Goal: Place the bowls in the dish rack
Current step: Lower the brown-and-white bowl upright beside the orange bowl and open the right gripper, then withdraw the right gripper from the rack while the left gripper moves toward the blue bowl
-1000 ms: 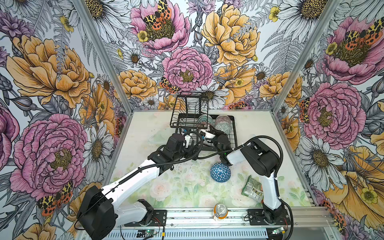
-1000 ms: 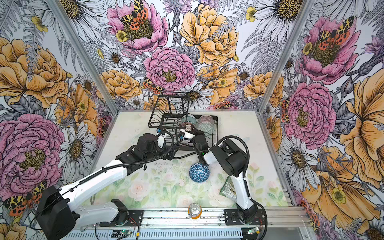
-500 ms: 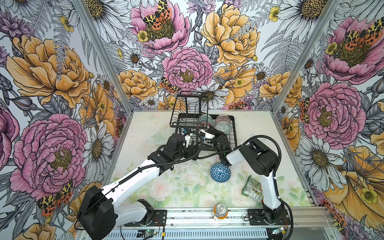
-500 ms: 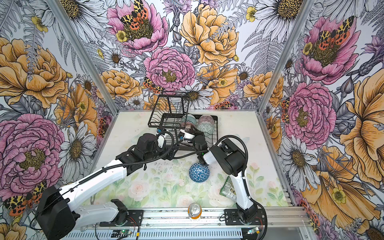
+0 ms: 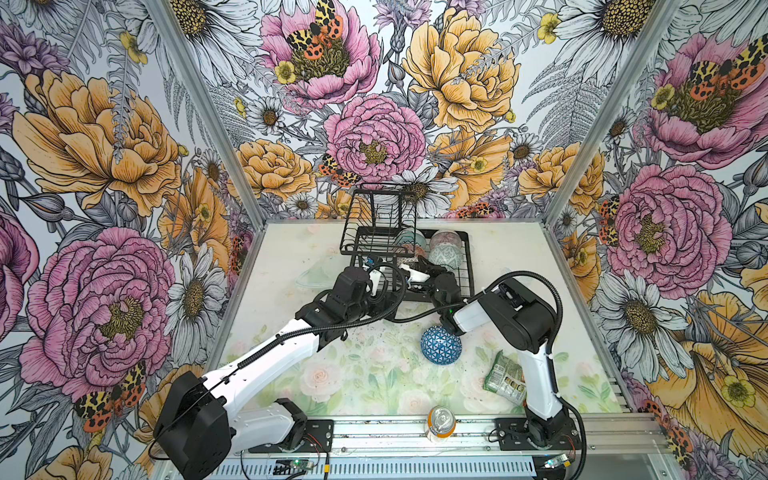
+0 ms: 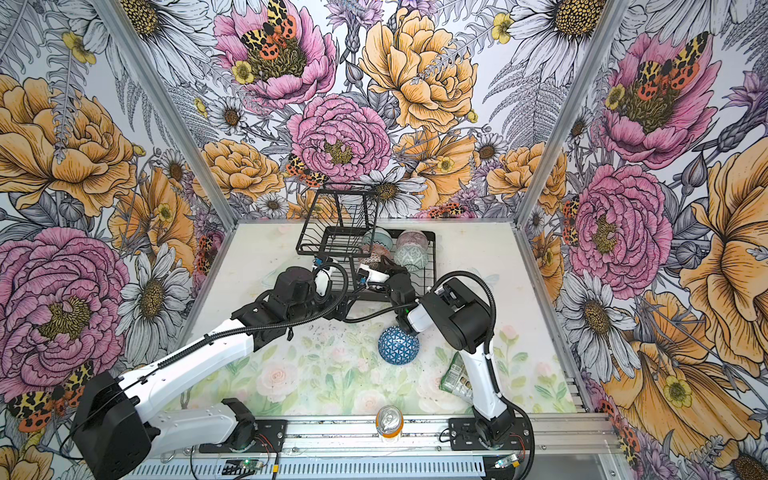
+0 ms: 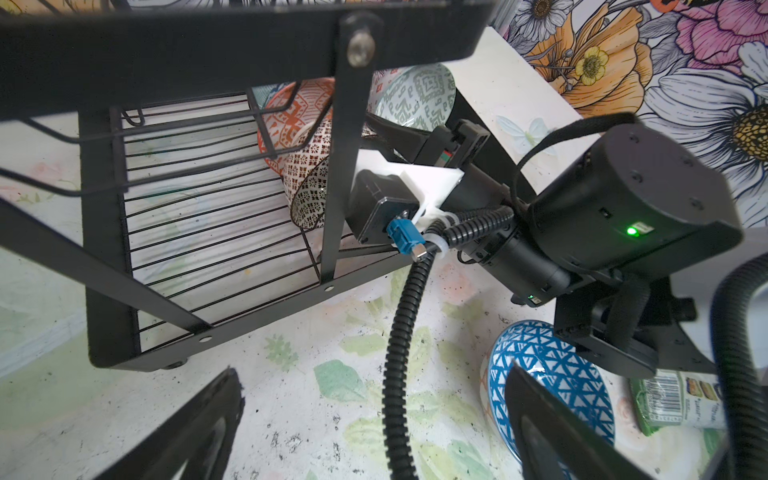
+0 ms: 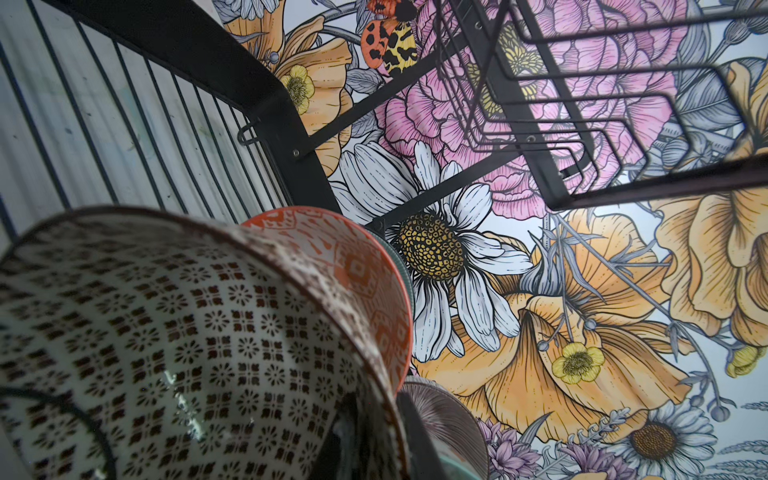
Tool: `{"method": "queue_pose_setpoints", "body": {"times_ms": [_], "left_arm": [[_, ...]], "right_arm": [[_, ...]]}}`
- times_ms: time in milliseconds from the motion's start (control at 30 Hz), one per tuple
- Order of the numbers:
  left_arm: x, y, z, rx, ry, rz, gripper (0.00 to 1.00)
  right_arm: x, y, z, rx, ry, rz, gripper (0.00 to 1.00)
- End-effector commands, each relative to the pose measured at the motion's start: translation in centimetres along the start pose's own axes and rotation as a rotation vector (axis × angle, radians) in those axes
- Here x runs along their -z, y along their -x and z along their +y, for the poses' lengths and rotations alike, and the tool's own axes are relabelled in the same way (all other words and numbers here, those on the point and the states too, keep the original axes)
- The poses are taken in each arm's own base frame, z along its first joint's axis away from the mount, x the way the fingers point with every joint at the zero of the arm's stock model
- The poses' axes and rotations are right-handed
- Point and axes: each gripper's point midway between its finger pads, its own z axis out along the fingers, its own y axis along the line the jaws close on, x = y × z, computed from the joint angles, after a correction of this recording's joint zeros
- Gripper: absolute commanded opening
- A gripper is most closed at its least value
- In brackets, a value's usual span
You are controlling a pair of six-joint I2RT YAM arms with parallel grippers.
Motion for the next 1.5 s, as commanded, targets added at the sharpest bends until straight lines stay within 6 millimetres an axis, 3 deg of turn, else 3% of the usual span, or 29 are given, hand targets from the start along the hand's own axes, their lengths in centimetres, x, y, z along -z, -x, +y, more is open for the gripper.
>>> {"method": "queue_pose_setpoints", "body": {"times_ms": [0, 700, 1067, 1133, 1200, 1267, 1467], "left_arm": [[0.2, 0.2, -0.1, 0.018, -0.02, -0.015, 0.99], [0.7, 0.0, 0.1, 0.023, -0.015, -0.023, 0.99], [0.9, 0.0, 0.2, 0.021, -0.011, -0.026, 0.99], [0.9, 0.1, 0.2, 0.022, -0.01, -0.028, 0.99], [0.9, 0.1, 0.3, 0.021, -0.009, -0.028, 0.99], [1.0, 0.1, 0.2, 0.018, -0.01, -0.028, 0.99], [1.2, 0.3, 0.3, 0.016, -0.004, -0.032, 0.99]], "right_arm": [[0.7, 0.6, 0.3, -0.001, 0.025, -0.014, 0.19], [1.9, 2.2, -2.8, -0.085, -0.007, -0.057, 0.25], [3.2, 2.2, -5.0, -0.124, -0.023, -0.065, 0.44], [3.6, 2.2, -5.3, -0.135, -0.019, -0.068, 0.52], [4.1, 2.0, -5.6, -0.151, -0.013, -0.066, 0.71], [4.5, 1.8, -5.8, -0.166, -0.004, -0.062, 0.84], [6.3, 1.4, -6.7, -0.209, -0.005, -0.047, 0.93]]}}
